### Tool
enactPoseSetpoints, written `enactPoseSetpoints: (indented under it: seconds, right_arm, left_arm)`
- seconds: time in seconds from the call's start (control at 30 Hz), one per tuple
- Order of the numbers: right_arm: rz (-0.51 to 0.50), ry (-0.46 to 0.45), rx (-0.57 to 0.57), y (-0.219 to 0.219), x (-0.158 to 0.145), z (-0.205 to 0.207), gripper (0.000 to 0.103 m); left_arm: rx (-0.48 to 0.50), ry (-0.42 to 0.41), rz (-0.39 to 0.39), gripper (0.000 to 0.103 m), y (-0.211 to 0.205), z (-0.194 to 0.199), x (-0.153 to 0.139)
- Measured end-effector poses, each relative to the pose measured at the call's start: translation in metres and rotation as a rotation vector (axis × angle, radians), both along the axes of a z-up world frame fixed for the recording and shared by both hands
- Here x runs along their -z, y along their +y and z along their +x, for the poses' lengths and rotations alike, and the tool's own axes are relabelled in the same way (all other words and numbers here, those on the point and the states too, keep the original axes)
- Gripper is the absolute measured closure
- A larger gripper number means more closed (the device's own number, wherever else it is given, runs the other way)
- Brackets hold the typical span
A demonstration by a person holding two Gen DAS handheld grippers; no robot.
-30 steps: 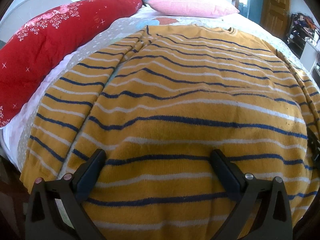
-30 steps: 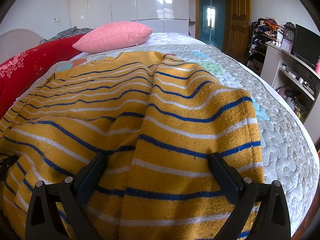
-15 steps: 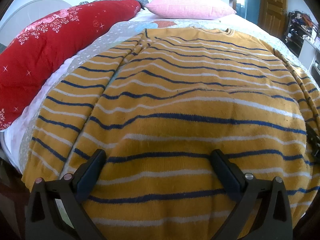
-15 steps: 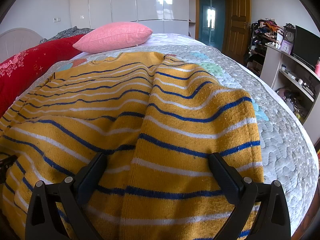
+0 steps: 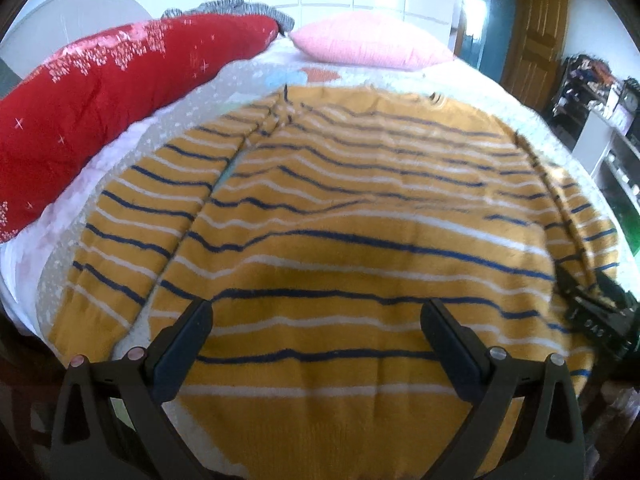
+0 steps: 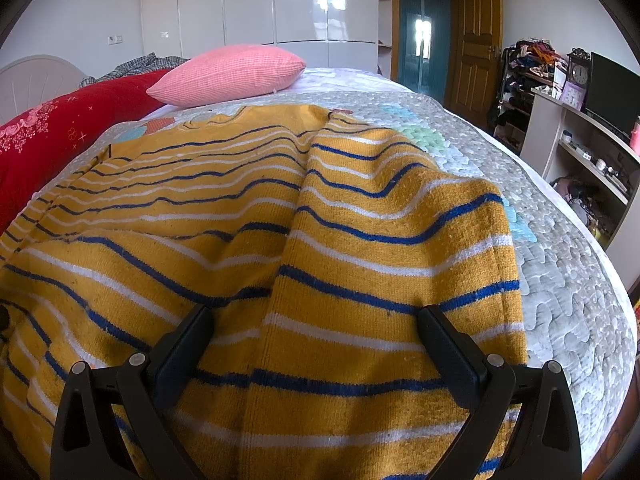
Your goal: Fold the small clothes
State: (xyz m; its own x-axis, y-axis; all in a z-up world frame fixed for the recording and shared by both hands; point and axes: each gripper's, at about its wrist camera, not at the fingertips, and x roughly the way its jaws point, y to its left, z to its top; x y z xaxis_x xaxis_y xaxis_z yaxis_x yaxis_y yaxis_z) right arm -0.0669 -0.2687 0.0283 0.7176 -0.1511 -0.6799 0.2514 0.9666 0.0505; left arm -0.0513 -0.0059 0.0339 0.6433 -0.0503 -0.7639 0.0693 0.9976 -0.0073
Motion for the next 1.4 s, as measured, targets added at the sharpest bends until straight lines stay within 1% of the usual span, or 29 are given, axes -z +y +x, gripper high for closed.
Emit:
enactPoseSetpoints:
  seconds: [0.17,0.3,0.37,0.43,0.47,0.53,0.63,0.7,0.73,0.77,0.8,0.83,0.9,0.93,1.0,1.03,1.07,1.1,1.17,1.23,1.33,1.37,1.4]
  right_arm:
    - [0.048,0.059,-0.02,-0.005,-0.004,0.003,0.0]
    - [0.087,0.076,-0.039,-0.01,-0.004,0.003,0.0]
    - [0.109,0.079,-0.039,-0.013,-0.004,0.003,0.0]
    - [0.105,0.073,-0.044,-0.011,-0.003,0.002,0.0]
    - [0.106,0.062,-0.042,-0.012,-0.003,0.001,0.0]
    - [0.103,0.05,-0.043,-0.011,-0.001,-0.002,0.0]
    - [0.069,0.069,-0.069,-0.007,-0.003,-0.001,0.0]
    - [0.09,0.082,-0.086,-0.009,-0.008,0.0,0.0]
    - [0.137,0.071,-0.1,-0.016,-0.017,-0.004,0.001]
    - [0.178,0.039,-0.104,-0.021,-0.026,-0.011,0.006]
    - [0.202,0.0,-0.1,-0.027,-0.036,-0.019,0.008]
    - [0.203,-0.036,-0.086,-0.032,-0.046,-0.028,0.008]
    - [0.19,-0.076,-0.041,-0.038,-0.058,-0.039,0.007]
    - [0.196,-0.096,0.003,-0.046,-0.063,-0.049,0.007]
    - [0.208,-0.07,0.024,-0.052,-0.064,-0.051,0.007]
    - [0.201,-0.019,-0.011,-0.049,-0.062,-0.049,0.007]
    - [0.178,0.003,-0.044,-0.043,-0.06,-0.048,0.009]
    - [0.156,0.011,-0.061,-0.037,-0.059,-0.049,0.012]
    - [0.085,0.034,-0.129,-0.012,-0.054,-0.046,0.014]
    - [0.09,0.046,-0.19,0.005,-0.047,-0.043,0.018]
    - [0.09,0.084,-0.186,0.012,-0.034,-0.033,0.03]
    - [0.083,0.109,-0.168,0.013,-0.027,-0.028,0.037]
    - [0.086,0.118,-0.162,0.012,-0.026,-0.028,0.041]
  left_arm:
    - [-0.016,-0.108,-0.008,0.0,0.008,-0.015,-0.025]
    - [-0.046,-0.276,-0.005,0.0,0.018,-0.037,-0.051]
    - [-0.028,-0.347,0.009,0.0,0.02,-0.045,-0.062]
    - [0.002,-0.359,0.037,0.0,0.02,-0.043,-0.067]
    - [0.011,-0.352,0.046,0.0,0.019,-0.041,-0.069]
    - [0.012,-0.322,0.042,0.0,0.021,-0.036,-0.069]
    - [0.02,-0.233,0.018,0.0,0.023,-0.03,-0.061]
    - [0.033,-0.206,-0.018,0.0,0.027,-0.033,-0.056]
    - [0.033,-0.201,-0.021,0.0,0.028,-0.034,-0.054]
    - [0.03,-0.196,-0.018,0.0,0.03,-0.034,-0.051]
    - [0.029,-0.188,-0.015,0.0,0.031,-0.035,-0.047]
    - [0.03,-0.178,-0.017,0.0,0.033,-0.034,-0.043]
    - [0.026,-0.15,-0.031,0.0,0.035,-0.031,-0.033]
    - [0.022,-0.13,-0.042,0.0,0.036,-0.028,-0.027]
    - [0.014,-0.081,-0.071,0.0,0.039,-0.022,-0.016]
    - [0.012,-0.059,-0.085,0.0,0.04,-0.02,-0.011]
    - [0.01,-0.041,-0.094,0.0,0.041,-0.018,-0.006]
    - [0.009,-0.03,-0.097,0.0,0.041,-0.017,-0.004]
    - [0.005,-0.003,-0.098,0.0,0.041,-0.014,0.001]
    - [0.002,0.006,-0.093,0.0,0.04,-0.014,0.003]
    - [0.001,0.015,-0.079,0.0,0.037,-0.015,0.005]
    - [0.003,0.018,-0.076,0.0,0.036,-0.015,0.005]
    - [0.004,0.02,-0.074,0.0,0.036,-0.013,0.006]
